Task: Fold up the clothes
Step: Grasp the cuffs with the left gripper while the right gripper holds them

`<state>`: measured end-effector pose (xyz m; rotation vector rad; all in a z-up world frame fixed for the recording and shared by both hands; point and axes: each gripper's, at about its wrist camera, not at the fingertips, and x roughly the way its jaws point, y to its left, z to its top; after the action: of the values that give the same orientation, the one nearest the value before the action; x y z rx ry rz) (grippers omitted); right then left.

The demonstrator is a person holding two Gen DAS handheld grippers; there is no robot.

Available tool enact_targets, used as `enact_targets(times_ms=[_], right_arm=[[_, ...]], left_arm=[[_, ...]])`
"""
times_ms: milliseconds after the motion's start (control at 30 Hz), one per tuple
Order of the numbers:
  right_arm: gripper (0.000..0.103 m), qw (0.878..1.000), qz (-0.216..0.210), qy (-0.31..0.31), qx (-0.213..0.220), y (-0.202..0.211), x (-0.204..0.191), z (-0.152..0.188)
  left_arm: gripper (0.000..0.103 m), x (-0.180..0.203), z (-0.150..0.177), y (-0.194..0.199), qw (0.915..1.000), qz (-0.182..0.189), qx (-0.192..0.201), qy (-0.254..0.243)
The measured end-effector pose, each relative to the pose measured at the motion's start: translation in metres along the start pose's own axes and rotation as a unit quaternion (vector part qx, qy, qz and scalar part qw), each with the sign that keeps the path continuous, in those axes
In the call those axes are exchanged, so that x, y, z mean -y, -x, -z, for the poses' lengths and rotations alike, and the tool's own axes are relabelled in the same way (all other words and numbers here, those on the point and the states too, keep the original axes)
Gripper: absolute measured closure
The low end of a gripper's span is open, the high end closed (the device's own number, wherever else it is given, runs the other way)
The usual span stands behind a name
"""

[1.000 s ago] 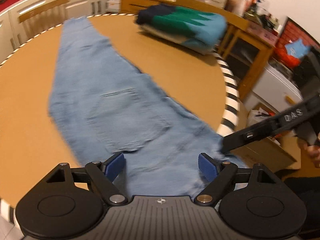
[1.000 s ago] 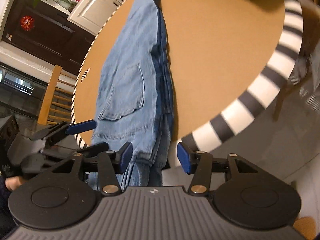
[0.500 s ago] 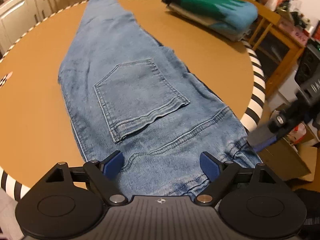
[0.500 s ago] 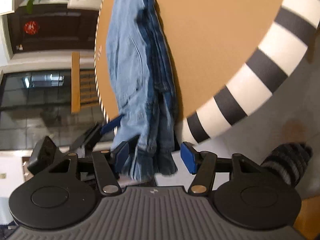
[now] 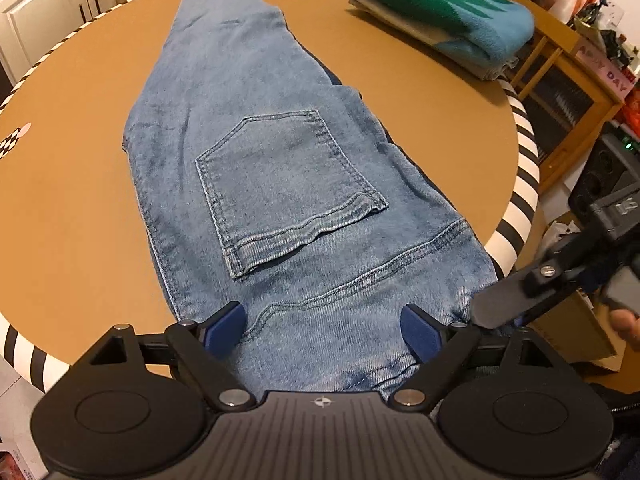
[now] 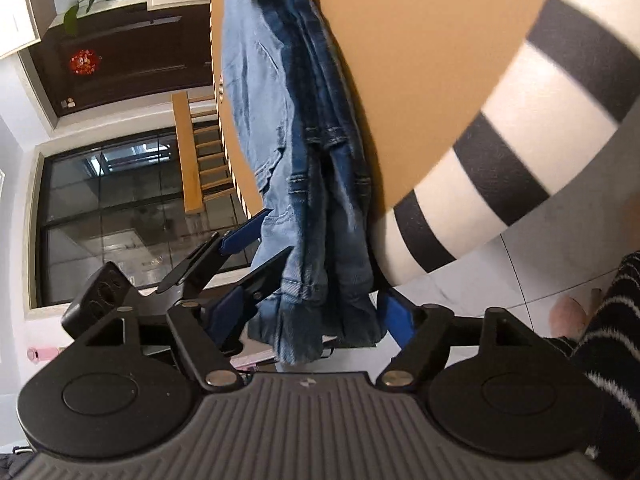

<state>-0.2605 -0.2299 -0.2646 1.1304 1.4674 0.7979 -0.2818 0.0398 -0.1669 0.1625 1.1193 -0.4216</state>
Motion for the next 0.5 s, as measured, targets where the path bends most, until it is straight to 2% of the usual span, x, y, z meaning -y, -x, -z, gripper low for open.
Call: enact_targets(times_ms=[100,133,167,200,233,300,433,500], right_arm=[[0.028,0.999,0.018,0.023,0.014,-0.004,-0.007,0.006],[0.032,0.999,0.027,0.039,0.021,-0.005,-0.012,0.008],[0.044,0.998,0.032,0.047,0.023,-0.005,-0.017,0.011],[0.051,0.998,0.04,0.052,0.024,-0.005,-0.019,0.013],[0.065,0.997,0.047,0.059,0.028,-0.004,-0.023,0.016],[0.072,0.995,0.055,0.071,0.036,0.001,-0.028,0.02],[0.073,0.993,0.055,0.094,0.053,0.006,-0.04,0.023],[0.06,0.993,0.05,0.09,0.055,0.003,-0.039,0.02]], left_arm=[[0.016,-0.002,0.0,0.001,0.9999,0.007,0.002,-0.013],[0.016,-0.003,0.001,0.002,0.9998,0.009,0.002,-0.017],[0.016,-0.003,0.001,0.002,0.9998,0.01,0.002,-0.019],[0.016,-0.004,0.001,0.002,0.9997,0.01,0.002,-0.02],[0.016,-0.005,0.001,0.003,0.9997,0.011,0.002,-0.021],[0.016,-0.006,0.001,0.006,0.9997,0.014,0.007,-0.02],[0.015,-0.015,0.002,0.005,0.9993,0.034,0.013,0.002],[0.015,-0.021,0.003,0.002,0.9986,0.048,0.013,0.015]])
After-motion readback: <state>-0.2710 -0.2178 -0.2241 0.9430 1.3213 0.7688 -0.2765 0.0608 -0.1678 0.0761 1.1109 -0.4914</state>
